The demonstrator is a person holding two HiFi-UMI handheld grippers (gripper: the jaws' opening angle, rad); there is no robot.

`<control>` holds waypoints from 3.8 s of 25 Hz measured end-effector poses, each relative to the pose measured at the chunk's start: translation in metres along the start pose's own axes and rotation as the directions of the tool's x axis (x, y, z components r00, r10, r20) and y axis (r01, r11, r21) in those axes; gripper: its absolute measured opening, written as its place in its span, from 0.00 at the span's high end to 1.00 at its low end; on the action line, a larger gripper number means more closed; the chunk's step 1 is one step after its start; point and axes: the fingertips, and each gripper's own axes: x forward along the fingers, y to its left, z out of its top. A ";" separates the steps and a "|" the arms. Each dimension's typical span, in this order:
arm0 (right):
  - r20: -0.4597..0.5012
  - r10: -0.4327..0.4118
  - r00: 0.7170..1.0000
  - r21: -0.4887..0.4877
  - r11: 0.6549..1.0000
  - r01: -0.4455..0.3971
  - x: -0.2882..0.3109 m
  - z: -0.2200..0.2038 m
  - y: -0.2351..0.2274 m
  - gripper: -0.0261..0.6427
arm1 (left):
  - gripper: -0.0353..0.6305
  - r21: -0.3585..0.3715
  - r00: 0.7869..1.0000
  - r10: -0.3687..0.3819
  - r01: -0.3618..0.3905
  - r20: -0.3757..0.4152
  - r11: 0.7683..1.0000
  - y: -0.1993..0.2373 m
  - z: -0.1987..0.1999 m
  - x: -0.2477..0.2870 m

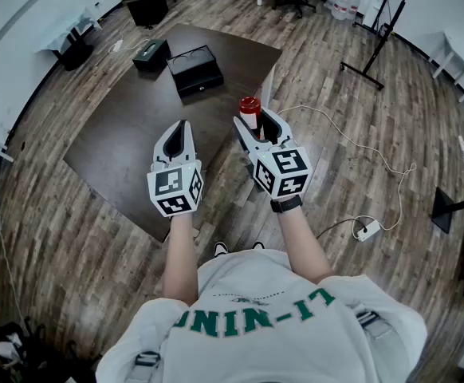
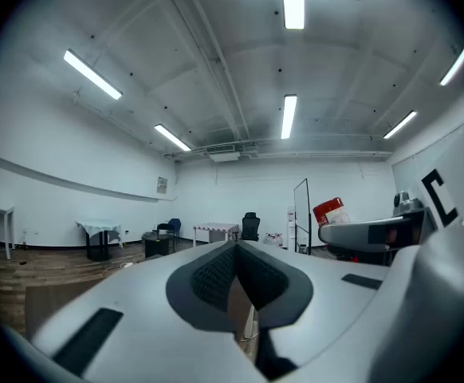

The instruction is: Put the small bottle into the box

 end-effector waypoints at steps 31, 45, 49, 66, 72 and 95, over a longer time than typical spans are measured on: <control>-0.029 0.125 0.992 0.026 0.992 -0.124 0.127 -0.029 -0.066 0.61 | 0.93 0.014 0.997 0.014 -0.013 -0.072 1.000 0.024 -0.041 0.163; -0.120 0.143 0.982 0.016 0.990 -0.142 0.298 -0.046 -0.063 0.61 | 0.93 -0.049 0.999 -0.008 0.005 -0.053 0.999 0.141 -0.036 0.272; -0.160 0.142 0.977 0.018 0.990 -0.141 0.326 -0.057 -0.071 0.61 | 0.93 -0.061 0.997 -0.011 0.006 -0.072 0.998 0.156 -0.044 0.295; -0.375 0.287 0.881 0.017 0.953 -0.303 0.458 -0.114 -0.131 0.61 | 0.93 -0.129 0.988 0.074 -0.092 -0.139 0.987 0.213 -0.086 0.404; -0.474 0.350 0.808 -0.072 0.899 -0.432 0.498 -0.125 -0.147 0.61 | 0.93 -0.121 0.981 0.093 -0.114 -0.170 0.986 0.227 -0.102 0.430; -0.835 0.382 0.395 -0.214 0.435 -0.875 0.573 -0.303 -0.144 0.61 | 0.93 -0.134 0.951 0.112 -0.156 -0.288 0.979 0.279 -0.182 0.473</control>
